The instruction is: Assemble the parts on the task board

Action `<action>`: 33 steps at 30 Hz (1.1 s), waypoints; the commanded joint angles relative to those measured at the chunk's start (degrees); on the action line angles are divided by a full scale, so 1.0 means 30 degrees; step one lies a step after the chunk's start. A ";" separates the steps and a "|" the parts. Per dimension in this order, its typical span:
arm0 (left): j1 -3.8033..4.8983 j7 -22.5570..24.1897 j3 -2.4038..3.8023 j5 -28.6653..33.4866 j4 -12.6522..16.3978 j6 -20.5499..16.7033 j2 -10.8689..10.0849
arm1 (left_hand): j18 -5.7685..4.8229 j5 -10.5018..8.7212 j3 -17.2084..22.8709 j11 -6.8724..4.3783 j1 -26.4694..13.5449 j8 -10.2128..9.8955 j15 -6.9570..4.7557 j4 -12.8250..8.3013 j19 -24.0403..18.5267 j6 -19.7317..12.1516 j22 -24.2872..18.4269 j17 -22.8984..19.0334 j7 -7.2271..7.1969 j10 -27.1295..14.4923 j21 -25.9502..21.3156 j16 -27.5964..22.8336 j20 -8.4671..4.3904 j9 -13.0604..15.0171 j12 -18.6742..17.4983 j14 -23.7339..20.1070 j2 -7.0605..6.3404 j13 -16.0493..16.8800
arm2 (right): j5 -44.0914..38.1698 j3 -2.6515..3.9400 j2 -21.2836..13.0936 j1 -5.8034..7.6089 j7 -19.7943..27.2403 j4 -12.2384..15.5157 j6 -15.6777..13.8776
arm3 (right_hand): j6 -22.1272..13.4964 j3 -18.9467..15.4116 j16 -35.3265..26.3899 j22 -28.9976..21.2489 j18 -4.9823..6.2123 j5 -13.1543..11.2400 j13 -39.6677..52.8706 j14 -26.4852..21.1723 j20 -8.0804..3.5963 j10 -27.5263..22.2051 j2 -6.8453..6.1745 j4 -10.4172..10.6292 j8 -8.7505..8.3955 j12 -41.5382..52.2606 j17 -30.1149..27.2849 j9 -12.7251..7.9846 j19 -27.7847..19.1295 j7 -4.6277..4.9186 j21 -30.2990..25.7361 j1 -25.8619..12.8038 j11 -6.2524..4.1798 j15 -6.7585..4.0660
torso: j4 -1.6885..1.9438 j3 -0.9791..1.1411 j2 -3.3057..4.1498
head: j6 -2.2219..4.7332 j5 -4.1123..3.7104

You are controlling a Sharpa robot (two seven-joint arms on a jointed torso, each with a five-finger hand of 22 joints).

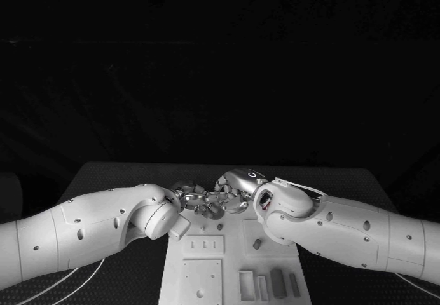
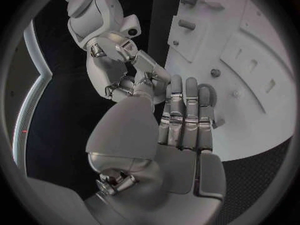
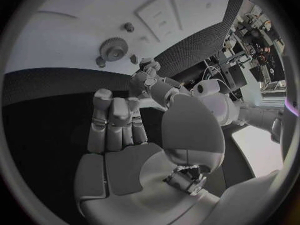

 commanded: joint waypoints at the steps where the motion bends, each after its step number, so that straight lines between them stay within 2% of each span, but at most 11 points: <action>1: 0.0021 0.0193 0.0027 -0.0009 0.0110 -0.0099 0.0063 | -0.0017 0.0011 0.0213 -0.0005 0.0100 -0.0011 -0.0108 0.0048 -0.0025 0.0236 -0.0043 0.0034 -0.0029 0.0170 0.0126 0.0166 -0.0235 0.0001 0.0135 0.0138 0.0214 0.0058 | -0.0295 0.0003 0.0114 -0.0035 0.0283 0.0051 0.0223 | 0.2080 0.0120 0.0067 0.0218 0.0243 -0.0088 0.0026 0.0178 -0.0052 0.0179 -0.0006 -0.0025 0.0125 -0.0087 0.0026 0.0822 0.0136 0.0744 0.0116 -0.0117 -0.0015 -0.0011 | 0.0000 -0.0017 -0.0001 | -0.0002 -0.0005; 3: 0.0021 0.0206 0.0027 0.0053 0.0126 -0.0053 0.0045 | -0.0036 0.0024 0.0302 -0.0016 0.0277 -0.0020 -0.0121 0.0039 -0.0050 0.0269 -0.0064 0.0034 -0.0042 0.0182 0.0140 0.0194 -0.0252 -0.0005 0.0141 0.0135 0.0321 0.0085 | -0.0298 0.0003 0.0120 -0.0050 0.0276 0.0007 0.0259 | 0.2081 0.0126 0.0067 0.0218 0.0243 -0.0088 0.0026 0.0178 -0.0052 0.0180 -0.0008 -0.0025 0.0124 -0.0088 0.0026 0.0823 0.0137 0.0744 0.0116 -0.0118 -0.0015 -0.0012 | 0.0000 -0.0006 0.0005 | -0.0010 0.0000; 5: 0.0021 0.0241 0.0027 0.0073 0.0126 0.0040 0.0030 | -0.0074 0.0107 0.0644 -0.0031 0.1068 -0.0050 -0.0135 -0.0018 -0.0140 0.0307 -0.0103 0.0024 -0.0058 0.0183 0.0151 0.0229 -0.0270 -0.0021 0.0140 0.0106 0.0743 0.0130 | -0.0302 0.0003 0.0142 -0.0057 0.0272 -0.0066 0.0287 | 0.2080 0.0131 0.0067 0.0217 0.0243 -0.0088 0.0026 0.0178 -0.0051 0.0181 -0.0010 -0.0025 0.0122 -0.0089 0.0027 0.0824 0.0137 0.0744 0.0116 -0.0119 -0.0015 -0.0012 | 0.0002 -0.0006 0.0011 | -0.0004 -0.0010; 8: 0.0021 0.0334 0.0027 0.0194 0.0145 0.0130 -0.0006 | -0.0145 0.0184 0.0877 -0.0028 0.1854 -0.0108 -0.0118 -0.0026 -0.0218 0.0341 -0.0152 -0.0001 -0.0051 0.0168 0.0207 0.0270 -0.0278 -0.0048 0.0127 0.0061 0.0945 0.0193 | -0.0302 0.0003 0.0145 -0.0081 0.0278 -0.0136 0.0274 | 0.2083 0.0139 0.0066 0.0216 0.0243 -0.0088 0.0026 0.0179 -0.0051 0.0182 -0.0011 -0.0023 0.0122 -0.0090 0.0027 0.0826 0.0138 0.0744 0.0116 -0.0122 -0.0015 -0.0012 | 0.0004 -0.0014 0.0002 | -0.0011 -0.0017; 14: 0.0018 0.0449 0.0027 0.0268 0.0181 0.0247 -0.0074 | -0.0261 0.0065 0.2390 -0.0011 0.3542 -0.0204 -0.0064 -0.0056 -0.0380 0.0376 -0.0283 -0.0075 -0.0057 0.0133 0.0256 0.0288 -0.0226 -0.0082 0.0076 -0.0038 0.0993 0.0284 | -0.0298 0.0003 0.0178 -0.0139 0.0294 -0.0207 0.0294 | 0.2083 0.0155 0.0065 0.0215 0.0243 -0.0088 0.0026 0.0179 -0.0050 0.0185 -0.0016 -0.0022 0.0119 -0.0093 0.0026 0.0830 0.0140 0.0744 0.0116 -0.0126 -0.0016 -0.0013 | 0.0025 -0.0024 0.0010 | -0.0038 -0.0027; 33: 0.0016 0.0396 0.0027 0.0401 0.0205 0.0350 -0.0202 | -0.0344 0.0066 0.2885 -0.0031 0.3671 -0.0194 -0.0041 -0.0010 -0.0504 0.0466 -0.0317 -0.0101 -0.0073 0.0205 0.0315 0.0329 -0.0191 -0.0059 0.0091 -0.0045 0.1133 0.0355 | -0.0267 0.0003 0.0149 -0.0258 0.0318 -0.0335 0.0375 | 0.2087 0.0180 0.0063 0.0213 0.0243 -0.0088 0.0027 0.0181 -0.0049 0.0190 -0.0024 -0.0021 0.0115 -0.0098 0.0026 0.0838 0.0145 0.0743 0.0116 -0.0137 -0.0017 -0.0014 | -0.0005 0.0003 0.0004 | -0.0126 0.0001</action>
